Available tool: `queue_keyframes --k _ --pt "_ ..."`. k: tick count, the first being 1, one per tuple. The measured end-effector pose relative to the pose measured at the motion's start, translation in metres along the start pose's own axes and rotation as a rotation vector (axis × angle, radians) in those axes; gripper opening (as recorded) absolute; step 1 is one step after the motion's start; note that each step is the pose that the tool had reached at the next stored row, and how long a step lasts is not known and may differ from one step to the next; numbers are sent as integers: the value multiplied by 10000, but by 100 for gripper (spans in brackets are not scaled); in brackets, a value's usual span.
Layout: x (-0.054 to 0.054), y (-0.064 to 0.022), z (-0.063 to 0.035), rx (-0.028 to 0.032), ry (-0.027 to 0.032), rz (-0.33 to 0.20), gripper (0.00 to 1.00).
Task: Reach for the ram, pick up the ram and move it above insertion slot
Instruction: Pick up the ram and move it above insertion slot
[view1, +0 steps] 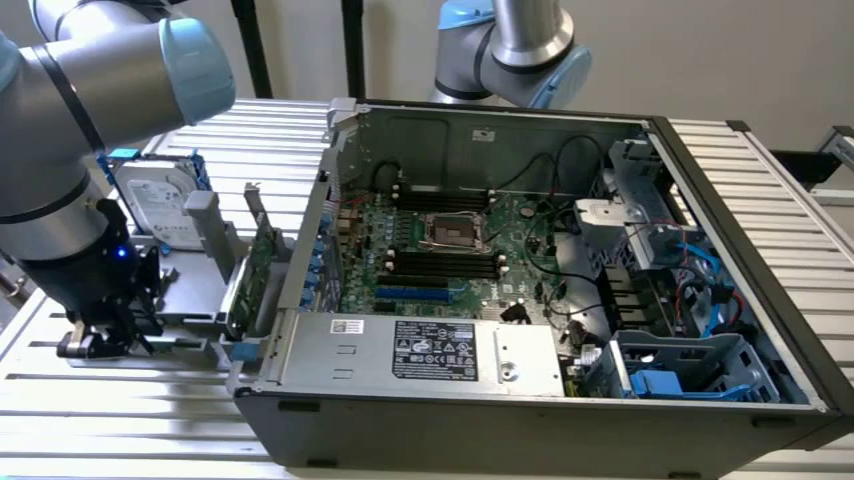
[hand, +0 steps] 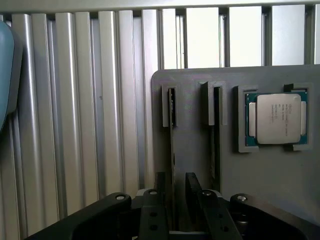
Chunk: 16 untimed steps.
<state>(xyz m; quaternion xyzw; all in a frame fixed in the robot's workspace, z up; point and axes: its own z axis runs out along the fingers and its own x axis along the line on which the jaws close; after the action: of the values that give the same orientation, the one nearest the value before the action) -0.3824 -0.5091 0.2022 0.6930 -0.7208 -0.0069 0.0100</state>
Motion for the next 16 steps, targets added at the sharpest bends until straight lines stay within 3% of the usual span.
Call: queue_keyframes --k 12,16 --pt "-1 3 24 8 -26 -215 31" --pt "0 7 27 8 -143 -316 31"
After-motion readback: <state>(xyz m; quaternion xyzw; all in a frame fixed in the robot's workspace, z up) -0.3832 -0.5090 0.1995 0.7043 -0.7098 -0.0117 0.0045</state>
